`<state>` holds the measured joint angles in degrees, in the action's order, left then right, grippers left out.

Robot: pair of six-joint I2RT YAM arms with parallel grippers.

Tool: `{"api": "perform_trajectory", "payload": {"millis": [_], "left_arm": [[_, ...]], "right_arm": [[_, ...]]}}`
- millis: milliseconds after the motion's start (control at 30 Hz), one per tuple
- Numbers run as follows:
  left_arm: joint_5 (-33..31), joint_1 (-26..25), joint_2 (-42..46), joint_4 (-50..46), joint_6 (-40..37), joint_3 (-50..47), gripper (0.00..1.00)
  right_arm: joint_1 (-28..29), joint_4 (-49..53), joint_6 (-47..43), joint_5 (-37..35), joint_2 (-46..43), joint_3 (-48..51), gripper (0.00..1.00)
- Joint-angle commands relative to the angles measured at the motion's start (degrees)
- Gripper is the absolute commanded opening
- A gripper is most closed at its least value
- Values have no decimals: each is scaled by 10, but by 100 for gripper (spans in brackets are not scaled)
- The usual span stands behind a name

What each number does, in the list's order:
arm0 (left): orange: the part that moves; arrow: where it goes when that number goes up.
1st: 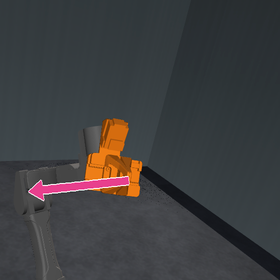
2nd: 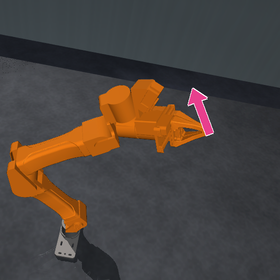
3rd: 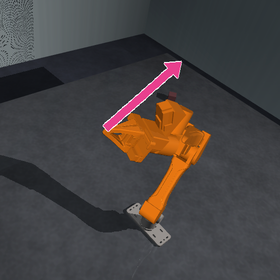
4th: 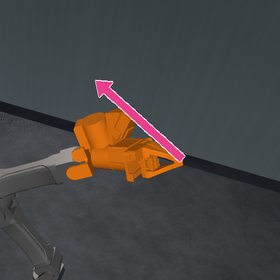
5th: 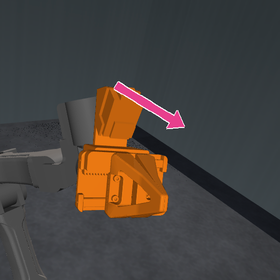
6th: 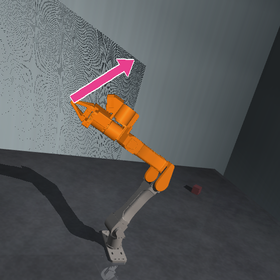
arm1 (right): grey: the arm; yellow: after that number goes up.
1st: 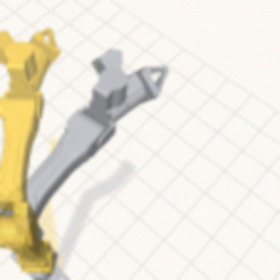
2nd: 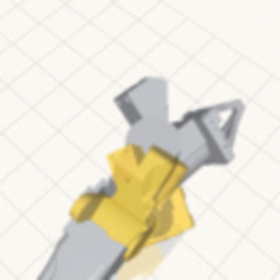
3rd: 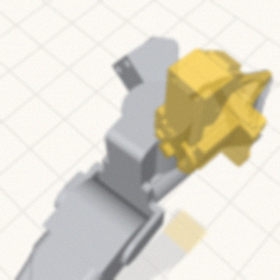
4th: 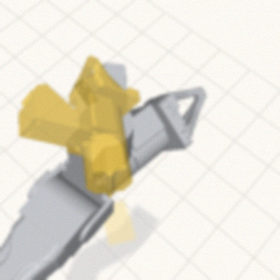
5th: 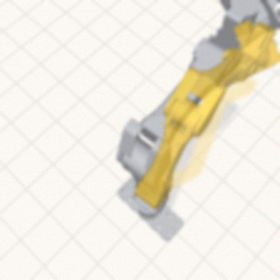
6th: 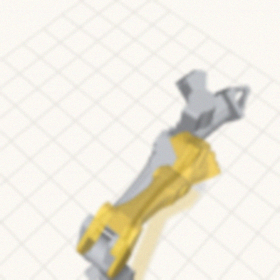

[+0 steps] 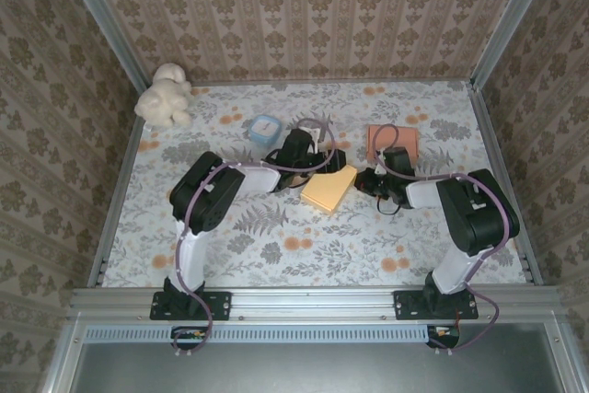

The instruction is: Fold the paper box

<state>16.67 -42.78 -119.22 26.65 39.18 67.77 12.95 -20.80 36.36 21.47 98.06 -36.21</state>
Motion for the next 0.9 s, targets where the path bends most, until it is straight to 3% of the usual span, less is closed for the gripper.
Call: {"api": "perform_trajectory", "payload": {"millis": [0,333,533,633,700,867], "left_arm": [[93,-58,-3,-15,11,21,79],[6,4,31,-97,-16,31,79],[-17,20,75,-108,-29,6,79],[-50,29,132,-94,-19,-49,80],[-70,26,175,-93,-10,-88,81],[-112,23,274,-47,49,-214,82]], "right_arm": [[35,-62,20,24,-13,13,0],[38,-22,23,-86,-135,109,0],[53,32,12,-143,-267,173,4],[54,120,-27,-188,-337,158,15],[54,157,-44,-196,-370,145,33],[54,161,-87,-189,-384,113,54]]}}
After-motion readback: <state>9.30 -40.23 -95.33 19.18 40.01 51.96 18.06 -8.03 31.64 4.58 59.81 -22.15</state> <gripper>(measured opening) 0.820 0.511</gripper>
